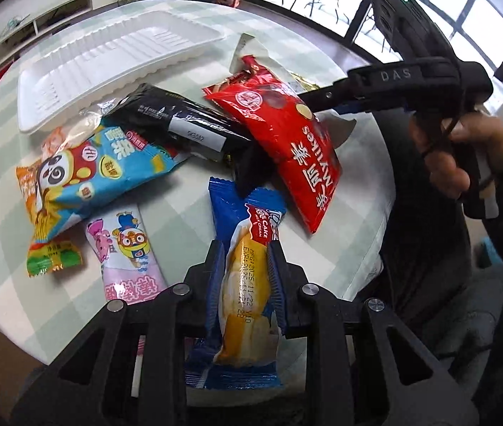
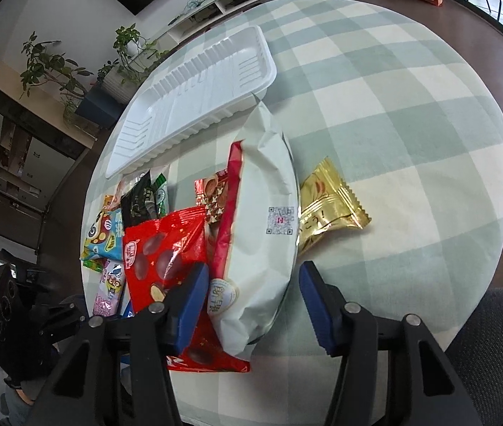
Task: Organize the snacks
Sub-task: 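Lift the cake bar with the left tool while the right tool lifts the white packet, then lower both packets into the white tray and open both tools, then raise both tools away from the tray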
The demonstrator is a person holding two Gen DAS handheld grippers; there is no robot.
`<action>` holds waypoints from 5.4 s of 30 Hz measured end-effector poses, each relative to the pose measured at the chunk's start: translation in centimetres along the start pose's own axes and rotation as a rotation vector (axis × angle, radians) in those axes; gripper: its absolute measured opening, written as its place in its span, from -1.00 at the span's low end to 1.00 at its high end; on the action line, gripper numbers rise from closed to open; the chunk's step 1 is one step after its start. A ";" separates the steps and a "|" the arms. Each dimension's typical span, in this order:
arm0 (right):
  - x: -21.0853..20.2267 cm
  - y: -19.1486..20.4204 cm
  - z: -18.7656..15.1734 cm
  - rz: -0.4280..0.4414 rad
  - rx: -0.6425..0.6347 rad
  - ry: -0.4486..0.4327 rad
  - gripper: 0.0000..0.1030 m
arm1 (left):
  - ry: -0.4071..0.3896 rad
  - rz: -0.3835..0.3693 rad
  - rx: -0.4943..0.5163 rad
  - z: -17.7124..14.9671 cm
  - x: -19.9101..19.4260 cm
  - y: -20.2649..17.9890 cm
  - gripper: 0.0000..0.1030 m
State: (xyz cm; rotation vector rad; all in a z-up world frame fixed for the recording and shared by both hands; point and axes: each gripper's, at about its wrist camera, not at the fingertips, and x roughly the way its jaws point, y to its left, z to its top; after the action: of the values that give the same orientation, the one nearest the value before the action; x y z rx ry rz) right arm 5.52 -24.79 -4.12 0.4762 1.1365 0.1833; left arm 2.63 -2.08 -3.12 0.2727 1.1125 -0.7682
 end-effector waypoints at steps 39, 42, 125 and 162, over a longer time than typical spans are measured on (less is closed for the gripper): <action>-0.1 0.8 0.4 0.025 -0.113 -0.018 -0.72 | -0.083 0.025 -0.208 -0.6 -0.2 0.8 -0.52; 0.6 1.2 0.6 -0.028 -0.115 0.040 -0.41 | -0.091 0.030 -0.203 -0.3 -0.2 0.4 -0.52; 12.6 8.4 20.7 -0.142 -0.291 0.056 -0.66 | -0.166 0.161 -0.476 18.9 4.7 24.2 -0.52; -4.2 4.6 17.9 -0.023 -0.208 -0.366 0.78 | -0.714 0.268 -0.309 13.0 -13.3 14.1 0.99</action>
State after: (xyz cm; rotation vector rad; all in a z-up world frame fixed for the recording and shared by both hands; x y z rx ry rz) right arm 20.38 -27.15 7.48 0.2953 0.7551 0.1836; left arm 18.39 6.35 11.95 -0.1159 0.4867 -0.3882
